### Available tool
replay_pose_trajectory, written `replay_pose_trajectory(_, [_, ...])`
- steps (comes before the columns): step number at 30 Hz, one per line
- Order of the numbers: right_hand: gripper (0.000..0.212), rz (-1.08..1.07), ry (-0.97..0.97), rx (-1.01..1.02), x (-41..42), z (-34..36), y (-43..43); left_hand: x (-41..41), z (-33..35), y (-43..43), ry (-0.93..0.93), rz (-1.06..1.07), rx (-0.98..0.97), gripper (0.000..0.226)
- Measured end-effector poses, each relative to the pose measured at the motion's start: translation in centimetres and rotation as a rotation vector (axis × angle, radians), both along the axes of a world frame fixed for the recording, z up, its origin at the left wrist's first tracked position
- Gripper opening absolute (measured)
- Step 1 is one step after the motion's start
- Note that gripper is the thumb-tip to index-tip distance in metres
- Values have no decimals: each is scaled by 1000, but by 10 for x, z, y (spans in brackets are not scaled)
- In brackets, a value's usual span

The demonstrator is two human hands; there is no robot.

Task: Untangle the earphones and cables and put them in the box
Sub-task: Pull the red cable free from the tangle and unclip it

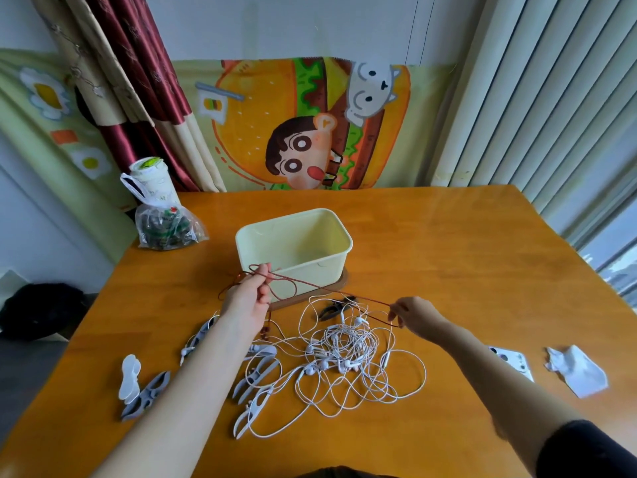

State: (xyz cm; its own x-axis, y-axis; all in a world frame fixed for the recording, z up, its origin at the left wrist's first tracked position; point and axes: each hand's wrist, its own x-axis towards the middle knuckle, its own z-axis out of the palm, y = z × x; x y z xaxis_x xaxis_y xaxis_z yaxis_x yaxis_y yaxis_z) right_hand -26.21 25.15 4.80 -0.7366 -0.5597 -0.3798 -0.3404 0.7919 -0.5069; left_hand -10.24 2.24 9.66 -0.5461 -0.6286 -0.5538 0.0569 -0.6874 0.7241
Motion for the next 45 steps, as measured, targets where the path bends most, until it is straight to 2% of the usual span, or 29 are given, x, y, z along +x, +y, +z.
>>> replay_pose_trajectory(2, [33,-63,69,-73,-4,18,-5,-3,-1,4,-3,-11,24,13])
replay_pose_trajectory(7, [28,-119,483,-361,-11,115,-31,-16,1,19,-17,-103,48,16])
replay_pose_trajectory(10, [28,-107,666,-439,-8,157,-41,-18,-2,31,-112,-352,-82,15])
replay_pose_trajectory(12, [30,-94,724,-426,-7,161,-44,-14,-4,36,-234,-634,-242,6])
replay_pose_trajectory(13, [30,-95,732,-395,-8,157,-44,-11,-5,37,-336,-796,-358,10])
replay_pose_trajectory(15, [30,-97,690,-305,-9,141,-40,-6,-8,35,-557,-1061,-623,21])
replay_pose_trajectory(17, [31,-97,571,-191,-13,117,-31,-2,-10,34,-649,-1162,-786,21])
replay_pose_trajectory(21, [32,-41,374,180,-13,76,-16,-3,-1,37,-529,-1062,-861,29])
replay_pose_trajectory(22, [43,14,331,225,-7,73,-16,-6,3,40,-491,-1047,-894,32])
replay_pose_trajectory(24, [70,167,192,130,11,74,-22,-13,12,46,-406,-1046,-928,37])
replay_pose_trajectory(25, [76,253,120,23,23,77,-28,-16,16,50,-363,-1056,-931,36])
replay_pose_trajectory(27, [68,385,33,-156,44,78,-40,-21,23,56,-297,-1072,-938,34])
replay_pose_trajectory(29, [42,438,24,-247,52,76,-49,-23,27,58,-249,-1052,-921,32])
replay_pose_trajectory(31, [15,421,14,-266,51,75,-49,-21,28,52,-228,-1016,-907,31])
replay_pose_trajectory(34, [25,318,44,-251,39,72,-42,-13,20,39,-268,-1019,-920,29])
replay_pose_trajectory(39, [28,57,29,-182,4,50,-17,1,-8,29,-387,-1068,-825,27])
replay_pose_trajectory(45, [30,-135,103,79,-15,16,11,11,-35,36,-506,-1193,-913,26])
